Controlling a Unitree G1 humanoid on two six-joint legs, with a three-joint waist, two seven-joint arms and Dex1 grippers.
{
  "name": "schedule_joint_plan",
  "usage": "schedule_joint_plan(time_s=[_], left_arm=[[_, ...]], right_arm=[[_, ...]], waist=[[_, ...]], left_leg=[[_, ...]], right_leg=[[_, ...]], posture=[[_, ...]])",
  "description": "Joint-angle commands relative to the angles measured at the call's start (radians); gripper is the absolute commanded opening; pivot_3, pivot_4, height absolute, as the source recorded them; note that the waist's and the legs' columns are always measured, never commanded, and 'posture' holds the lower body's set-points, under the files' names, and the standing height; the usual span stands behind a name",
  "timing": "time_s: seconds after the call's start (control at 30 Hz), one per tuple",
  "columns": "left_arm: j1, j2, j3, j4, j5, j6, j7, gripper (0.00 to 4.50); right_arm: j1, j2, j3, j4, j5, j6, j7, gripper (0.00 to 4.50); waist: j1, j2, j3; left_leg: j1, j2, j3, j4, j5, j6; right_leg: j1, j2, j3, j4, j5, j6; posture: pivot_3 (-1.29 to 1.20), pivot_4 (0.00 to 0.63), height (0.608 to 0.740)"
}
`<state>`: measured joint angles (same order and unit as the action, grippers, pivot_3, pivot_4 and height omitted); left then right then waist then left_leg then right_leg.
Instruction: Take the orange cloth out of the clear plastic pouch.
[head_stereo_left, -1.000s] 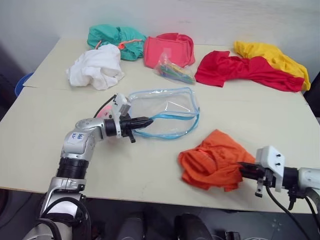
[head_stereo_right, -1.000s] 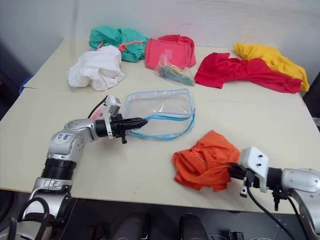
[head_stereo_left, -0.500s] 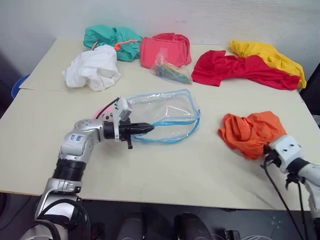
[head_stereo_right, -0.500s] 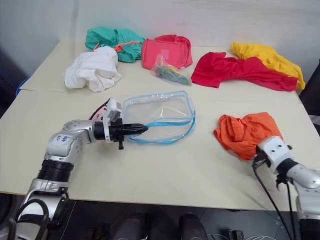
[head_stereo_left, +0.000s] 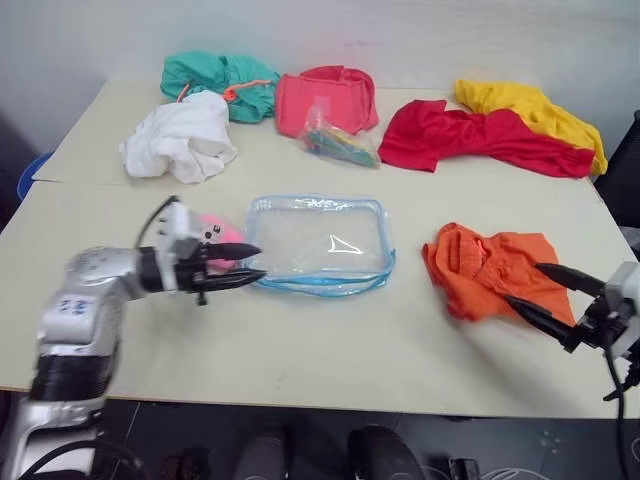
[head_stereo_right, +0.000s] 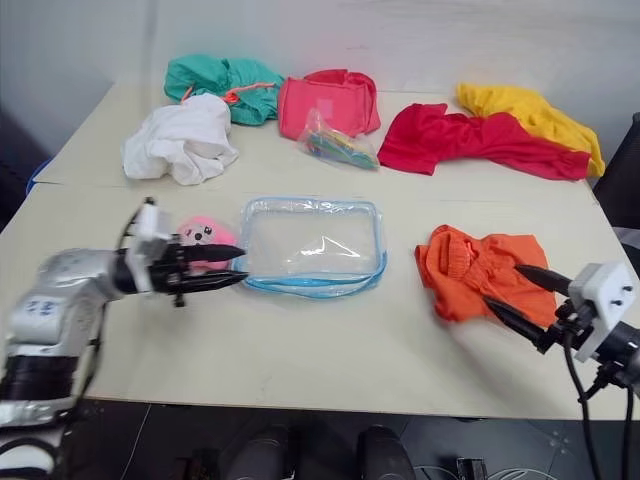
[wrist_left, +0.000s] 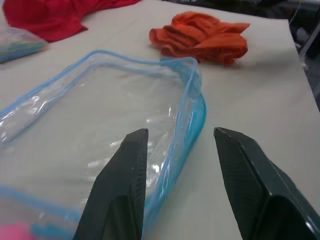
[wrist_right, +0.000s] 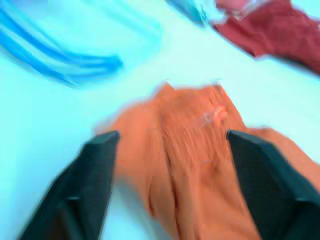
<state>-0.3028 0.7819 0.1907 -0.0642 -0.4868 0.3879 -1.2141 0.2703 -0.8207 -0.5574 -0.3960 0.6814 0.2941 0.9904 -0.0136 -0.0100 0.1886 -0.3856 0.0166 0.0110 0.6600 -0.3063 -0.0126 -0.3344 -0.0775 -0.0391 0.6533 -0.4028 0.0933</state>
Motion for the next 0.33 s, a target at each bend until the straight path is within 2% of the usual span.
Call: schedule_joint_plan(time_s=[0.03,0.13,0.27,0.33], left_arm=[[0.182,0.029,0.076,-0.061,0.024,-0.117,-0.026,3.28],[0.335,0.015,0.127,-0.073,0.060,-0.253,-0.018,4.21],[0.426,-0.011,0.140,-0.035,0.138,-0.390,0.057,4.21],[0.444,-0.010,0.124,-0.030,0.142,-0.401,0.058,4.21]], right_arm=[[0.037,0.015,0.131,-0.108,-0.037,-0.069,0.096,4.50],[0.046,0.042,0.294,-0.023,-0.222,-0.267,0.161,4.50],[0.048,0.113,0.373,0.119,-0.324,-0.436,0.155,4.50],[0.057,0.126,0.383,0.170,-0.351,-0.504,0.159,4.50]], waist=[[0.002,0.000,0.000],[0.008,-0.001,0.000],[0.026,-0.001,-0.001],[0.028,-0.001,-0.001]], left_leg=[[0.000,0.000,0.000,0.000,0.000,0.000],[0.000,-0.002,0.000,0.002,-0.002,0.003],[0.001,-0.003,-0.004,0.003,-0.003,0.005],[0.001,-0.004,-0.005,0.003,-0.003,0.005]], right_leg=[[0.000,-0.001,0.001,-0.001,0.000,0.000],[0.001,-0.002,0.001,-0.001,0.000,0.000],[0.006,-0.004,0.001,-0.010,0.000,0.000],[0.008,-0.004,0.001,-0.011,0.000,0.000]], posture=[[0.00,0.150,0.740],[0.00,0.150,0.740],[0.00,0.150,0.740],[0.00,0.150,0.740]])
